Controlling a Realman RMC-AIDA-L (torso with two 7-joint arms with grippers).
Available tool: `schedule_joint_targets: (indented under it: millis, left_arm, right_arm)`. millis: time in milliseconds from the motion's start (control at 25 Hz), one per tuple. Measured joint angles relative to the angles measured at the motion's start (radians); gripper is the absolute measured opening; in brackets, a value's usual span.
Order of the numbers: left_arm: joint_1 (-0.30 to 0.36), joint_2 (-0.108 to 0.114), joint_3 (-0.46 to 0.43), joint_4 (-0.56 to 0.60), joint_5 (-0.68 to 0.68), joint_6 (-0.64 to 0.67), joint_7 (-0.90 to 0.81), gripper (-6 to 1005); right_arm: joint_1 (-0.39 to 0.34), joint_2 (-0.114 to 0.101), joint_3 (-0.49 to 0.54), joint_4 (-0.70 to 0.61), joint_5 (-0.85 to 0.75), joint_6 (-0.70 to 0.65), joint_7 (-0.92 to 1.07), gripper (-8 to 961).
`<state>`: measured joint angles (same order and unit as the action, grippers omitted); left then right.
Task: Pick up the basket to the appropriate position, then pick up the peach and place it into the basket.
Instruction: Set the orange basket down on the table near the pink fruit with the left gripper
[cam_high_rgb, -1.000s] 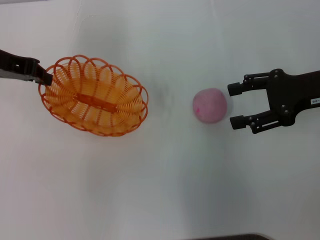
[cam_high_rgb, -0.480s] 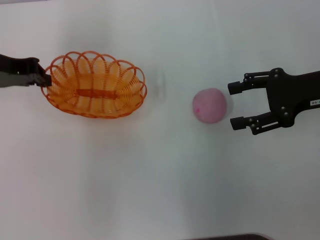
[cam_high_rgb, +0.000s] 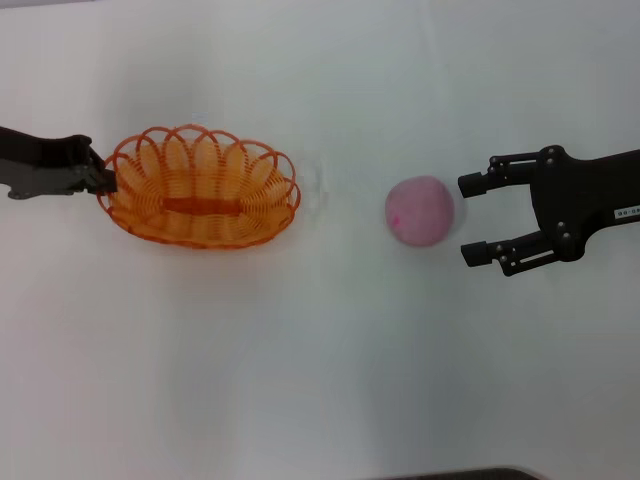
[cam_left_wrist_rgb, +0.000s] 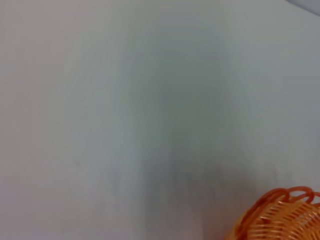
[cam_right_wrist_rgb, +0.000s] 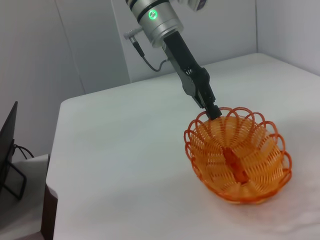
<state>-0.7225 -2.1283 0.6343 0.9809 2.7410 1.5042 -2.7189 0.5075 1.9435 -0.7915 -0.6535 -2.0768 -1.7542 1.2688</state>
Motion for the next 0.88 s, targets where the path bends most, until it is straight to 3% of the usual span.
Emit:
schedule_joint_targets:
  millis: [360,600,840,880]
  left_arm:
    - [0.010,0.000,-0.001,0.008,-0.005,-0.016,0.011,132]
    - [0.049,0.020,-0.001,0.029,-0.067,-0.018,0.069,370]
    - [0.144,0.027,-0.002,0.121,-0.279,-0.009,0.214,549]
    - [0.191,0.033,-0.002,0.136,-0.403,-0.001,0.319,549]
  right_arm:
    - [0.004,0.000,0.000,0.001,0.002,-0.004,0.004,883]
    - [0.005,0.000,0.007,0.002,0.006,-0.007,0.020,883]
    - [0.006,0.000,0.049,0.002,0.007,-0.008,0.044,882]
    - [0.007,0.002,0.058,0.002,0.007,-0.008,0.051,882]
